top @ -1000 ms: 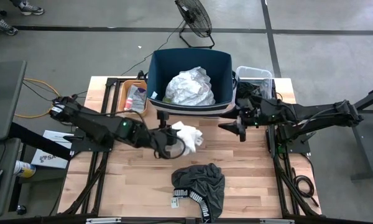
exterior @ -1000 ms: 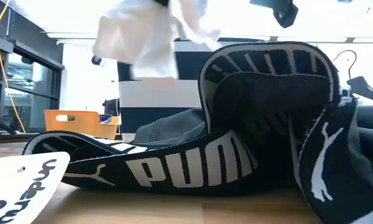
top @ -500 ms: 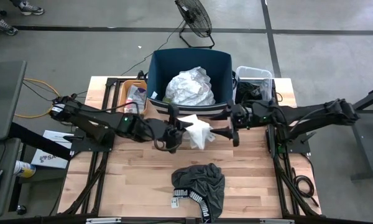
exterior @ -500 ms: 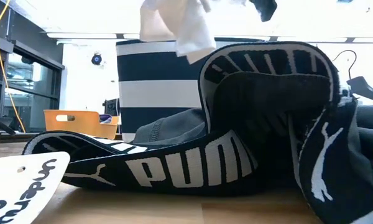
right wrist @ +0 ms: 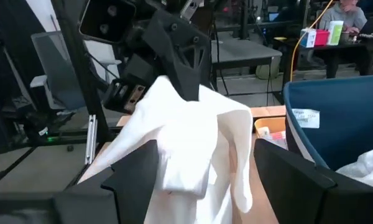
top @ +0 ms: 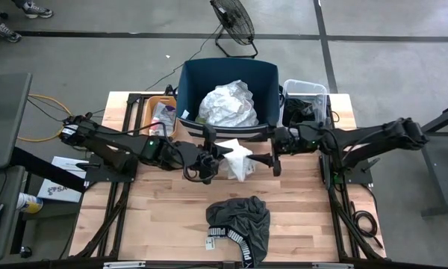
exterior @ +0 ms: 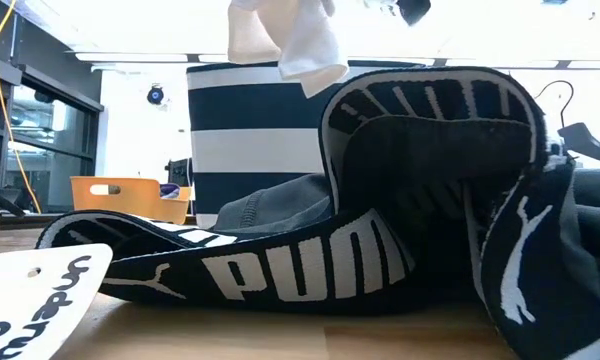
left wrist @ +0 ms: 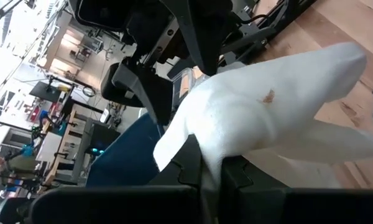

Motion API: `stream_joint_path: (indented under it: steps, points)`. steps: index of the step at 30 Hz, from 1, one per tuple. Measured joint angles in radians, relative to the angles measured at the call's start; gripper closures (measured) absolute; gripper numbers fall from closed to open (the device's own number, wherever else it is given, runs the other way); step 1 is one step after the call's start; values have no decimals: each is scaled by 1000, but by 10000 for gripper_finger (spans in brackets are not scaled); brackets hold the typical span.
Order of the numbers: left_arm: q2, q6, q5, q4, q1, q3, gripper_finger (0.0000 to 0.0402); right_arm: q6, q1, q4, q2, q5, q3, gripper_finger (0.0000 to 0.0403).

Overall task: Pick & Place Cloths
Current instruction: Put the white underwear into the transparent bin

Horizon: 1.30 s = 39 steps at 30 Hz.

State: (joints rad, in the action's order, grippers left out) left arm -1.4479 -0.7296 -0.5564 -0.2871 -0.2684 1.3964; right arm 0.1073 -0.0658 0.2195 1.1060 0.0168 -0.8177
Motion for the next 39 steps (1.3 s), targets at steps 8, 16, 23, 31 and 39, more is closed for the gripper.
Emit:
stream_joint_path:
  steps: [8,16,23,31,39]
  points:
    - [0,4,5,0,0,0,394,5,0,48,63,4,0,31]
    - [0,9,6,0,0,0,394,49,9,97,159,-19,0,20]
    - [0,32,33,6,0,0,394,53,9,268,260,-25,0,25]
    - [0,34,72,89,1,0,394,108,9,390,309,-26,0,45]
    - [-5,49,106,132,1,-1,394,106,9,427,309,-51,0,124]
